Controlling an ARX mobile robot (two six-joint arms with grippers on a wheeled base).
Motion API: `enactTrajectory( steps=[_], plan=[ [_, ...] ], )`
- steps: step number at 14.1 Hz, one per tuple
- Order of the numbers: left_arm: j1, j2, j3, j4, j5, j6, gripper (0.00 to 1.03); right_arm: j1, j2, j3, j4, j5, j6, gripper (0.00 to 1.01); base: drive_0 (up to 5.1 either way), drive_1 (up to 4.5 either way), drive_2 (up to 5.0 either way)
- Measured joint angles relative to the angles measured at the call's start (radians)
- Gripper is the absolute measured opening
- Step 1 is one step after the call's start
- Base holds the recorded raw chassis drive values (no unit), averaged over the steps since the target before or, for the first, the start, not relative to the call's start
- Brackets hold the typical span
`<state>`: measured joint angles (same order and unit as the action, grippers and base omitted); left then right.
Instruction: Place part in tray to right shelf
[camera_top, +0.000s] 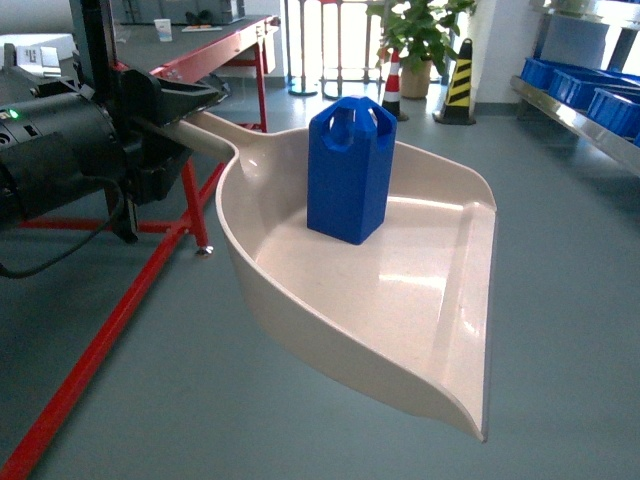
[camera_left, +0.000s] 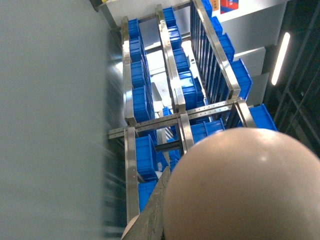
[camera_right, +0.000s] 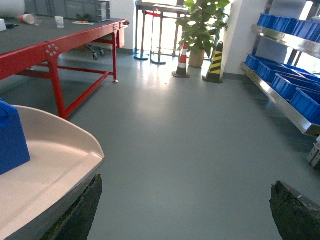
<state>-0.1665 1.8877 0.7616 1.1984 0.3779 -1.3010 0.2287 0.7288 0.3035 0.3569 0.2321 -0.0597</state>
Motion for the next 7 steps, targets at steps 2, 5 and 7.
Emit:
enactTrajectory(
  steps=[2, 5, 7],
  plan=[
    [0.000, 0.000, 0.000, -0.004, 0.001, 0.000, 0.14, 0.000, 0.000, 0.000, 0.003, 0.000, 0.000, 0.98, 0.0, 4.09, -4.1],
    [0.000, 0.000, 0.000, -0.004, 0.001, 0.000, 0.14, 0.000, 0.001, 0.000, 0.001, 0.000, 0.000, 0.98, 0.0, 4.09, -4.1],
    [0.000, 0.000, 0.000, 0.003, 0.000, -0.001, 0.14, 0.000, 0.000, 0.000, 0.002, 0.000, 0.000, 0.98, 0.0, 4.09, -4.1]
  ],
)
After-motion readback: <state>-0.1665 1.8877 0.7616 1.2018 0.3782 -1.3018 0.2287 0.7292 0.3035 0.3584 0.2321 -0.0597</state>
